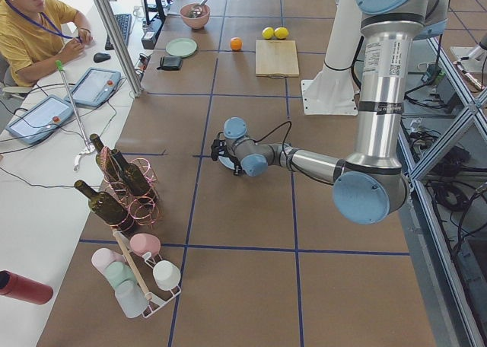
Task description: Pick orange to plate
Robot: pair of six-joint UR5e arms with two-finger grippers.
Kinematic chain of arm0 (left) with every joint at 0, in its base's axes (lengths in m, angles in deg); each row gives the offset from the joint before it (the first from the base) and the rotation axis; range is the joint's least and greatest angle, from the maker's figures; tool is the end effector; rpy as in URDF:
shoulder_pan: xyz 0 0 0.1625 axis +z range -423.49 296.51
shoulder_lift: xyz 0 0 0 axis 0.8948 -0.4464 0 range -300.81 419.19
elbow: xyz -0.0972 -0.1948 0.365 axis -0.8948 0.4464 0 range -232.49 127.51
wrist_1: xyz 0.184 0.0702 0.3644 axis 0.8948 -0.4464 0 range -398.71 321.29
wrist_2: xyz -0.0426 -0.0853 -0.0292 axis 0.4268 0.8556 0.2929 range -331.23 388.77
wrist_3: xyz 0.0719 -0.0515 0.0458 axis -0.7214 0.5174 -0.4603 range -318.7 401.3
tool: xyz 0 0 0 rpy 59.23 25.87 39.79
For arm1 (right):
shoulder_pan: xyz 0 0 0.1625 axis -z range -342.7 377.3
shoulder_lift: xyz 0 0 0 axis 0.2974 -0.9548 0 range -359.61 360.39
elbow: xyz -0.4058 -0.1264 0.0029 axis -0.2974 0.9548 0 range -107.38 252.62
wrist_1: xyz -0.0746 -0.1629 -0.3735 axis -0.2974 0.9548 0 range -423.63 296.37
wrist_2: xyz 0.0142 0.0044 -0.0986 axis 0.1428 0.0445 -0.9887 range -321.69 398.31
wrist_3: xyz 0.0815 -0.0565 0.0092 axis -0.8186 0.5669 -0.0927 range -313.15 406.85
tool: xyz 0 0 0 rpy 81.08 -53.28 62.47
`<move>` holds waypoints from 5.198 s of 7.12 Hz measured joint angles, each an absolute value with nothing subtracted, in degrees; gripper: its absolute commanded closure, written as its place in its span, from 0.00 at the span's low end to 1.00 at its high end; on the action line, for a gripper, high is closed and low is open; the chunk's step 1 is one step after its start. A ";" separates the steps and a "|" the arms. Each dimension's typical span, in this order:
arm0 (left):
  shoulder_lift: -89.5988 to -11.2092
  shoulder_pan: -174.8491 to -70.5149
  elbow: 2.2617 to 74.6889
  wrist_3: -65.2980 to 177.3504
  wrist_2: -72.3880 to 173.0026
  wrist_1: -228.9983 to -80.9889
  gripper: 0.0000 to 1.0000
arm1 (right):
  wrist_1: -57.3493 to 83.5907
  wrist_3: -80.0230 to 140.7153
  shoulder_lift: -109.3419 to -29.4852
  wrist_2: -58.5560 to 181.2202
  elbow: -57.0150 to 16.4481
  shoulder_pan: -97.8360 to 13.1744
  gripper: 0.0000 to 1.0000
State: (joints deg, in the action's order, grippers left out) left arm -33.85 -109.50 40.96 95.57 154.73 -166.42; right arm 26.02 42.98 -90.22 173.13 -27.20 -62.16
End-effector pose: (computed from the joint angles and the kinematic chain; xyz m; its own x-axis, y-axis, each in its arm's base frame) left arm 0.3211 -0.4403 0.5308 0.5783 0.0815 -0.8117 -0.0487 0.9967 0.0653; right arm -0.0281 -0.4959 0.5778 0.6866 -0.1790 0.7047 0.1344 0.9838 0.1189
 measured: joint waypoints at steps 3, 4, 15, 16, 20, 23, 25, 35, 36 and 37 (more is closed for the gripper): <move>-37.94 -109.66 45.64 101.20 157.21 -166.54 1.00 | 26.02 42.96 -90.09 173.15 -27.34 -62.15 0.00; -42.80 -109.60 46.09 108.31 158.98 -166.41 1.00 | 26.02 42.92 -90.06 173.19 -27.37 -62.15 0.00; -67.21 -95.59 29.50 130.39 146.31 -162.84 0.49 | 24.98 39.25 -89.60 174.09 -28.00 -59.77 0.00; -67.14 -95.71 30.15 130.43 146.32 -163.02 0.47 | 21.35 33.31 -89.47 174.36 -28.31 -57.20 0.00; -66.78 -95.98 31.41 130.48 146.28 -163.17 0.46 | 0.79 0.66 -88.30 166.66 -28.58 -42.27 0.00; -66.69 -96.00 31.63 130.59 146.28 -163.17 0.46 | -1.10 -6.09 -85.16 160.90 -28.16 -35.51 0.00; -66.67 -96.01 32.02 130.67 146.28 -163.17 0.46 | -0.85 -6.47 -84.30 156.44 -27.08 -32.70 0.00; -66.02 -96.39 34.54 130.79 146.28 -163.08 0.45 | -1.60 -7.76 -81.45 155.22 -20.34 -29.39 1.00; -65.54 -96.71 35.80 130.82 146.28 -163.08 0.45 | -1.56 -9.27 -81.42 155.47 -20.58 -29.17 1.00; -63.91 -97.05 38.36 130.85 146.28 -163.08 0.45 | -1.38 -10.41 -80.89 155.93 -21.92 -29.07 1.00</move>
State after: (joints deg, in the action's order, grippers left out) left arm -63.91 -97.05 38.36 130.85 146.28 -163.08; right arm -1.38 -10.41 -80.89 155.93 -21.92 -29.07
